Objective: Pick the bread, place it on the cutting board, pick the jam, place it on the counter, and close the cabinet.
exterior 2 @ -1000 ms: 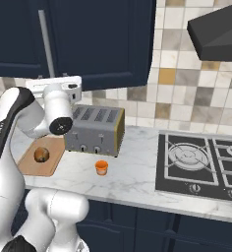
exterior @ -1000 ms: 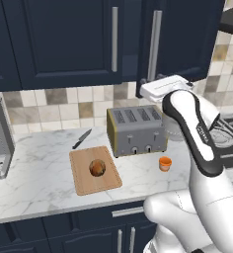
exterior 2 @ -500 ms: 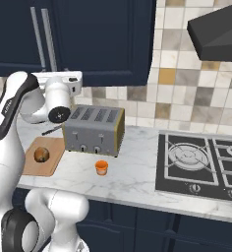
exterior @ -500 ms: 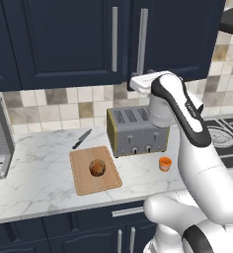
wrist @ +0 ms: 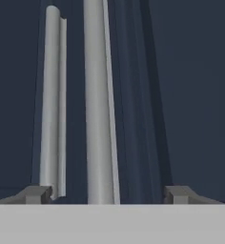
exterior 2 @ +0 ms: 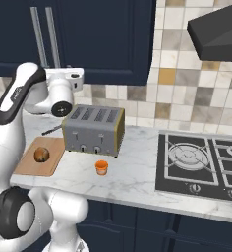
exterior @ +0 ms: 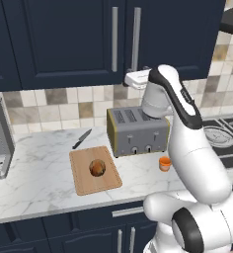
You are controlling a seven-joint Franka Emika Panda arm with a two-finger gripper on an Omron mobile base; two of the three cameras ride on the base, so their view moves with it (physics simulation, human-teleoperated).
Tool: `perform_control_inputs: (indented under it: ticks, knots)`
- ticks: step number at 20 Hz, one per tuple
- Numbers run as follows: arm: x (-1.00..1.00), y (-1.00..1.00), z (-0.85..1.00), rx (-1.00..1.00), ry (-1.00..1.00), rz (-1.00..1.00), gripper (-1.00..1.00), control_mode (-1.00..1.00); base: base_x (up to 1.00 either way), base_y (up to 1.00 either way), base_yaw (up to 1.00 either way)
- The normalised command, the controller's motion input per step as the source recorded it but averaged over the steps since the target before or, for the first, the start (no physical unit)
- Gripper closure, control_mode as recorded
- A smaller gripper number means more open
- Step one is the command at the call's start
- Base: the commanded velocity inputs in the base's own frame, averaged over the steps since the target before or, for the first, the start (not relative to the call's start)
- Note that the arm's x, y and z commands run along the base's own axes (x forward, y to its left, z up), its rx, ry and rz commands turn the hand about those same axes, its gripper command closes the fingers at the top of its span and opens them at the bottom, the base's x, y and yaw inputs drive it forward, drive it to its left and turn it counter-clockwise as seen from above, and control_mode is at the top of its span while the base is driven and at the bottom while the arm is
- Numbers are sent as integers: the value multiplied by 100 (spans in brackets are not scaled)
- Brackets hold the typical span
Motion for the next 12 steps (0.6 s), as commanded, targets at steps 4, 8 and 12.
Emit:
perform_control_inputs:
  ticks: [4, 8, 12]
  knots:
    - [19, 0, 0, 0, 0, 0, -100, -100, 0, 0, 0]
    - [12, 0, 0, 0, 0, 0, -100, -100, 0, 0, 0]
    - [11, 0, 0, 0, 0, 0, -100, -100, 0, 0, 0]
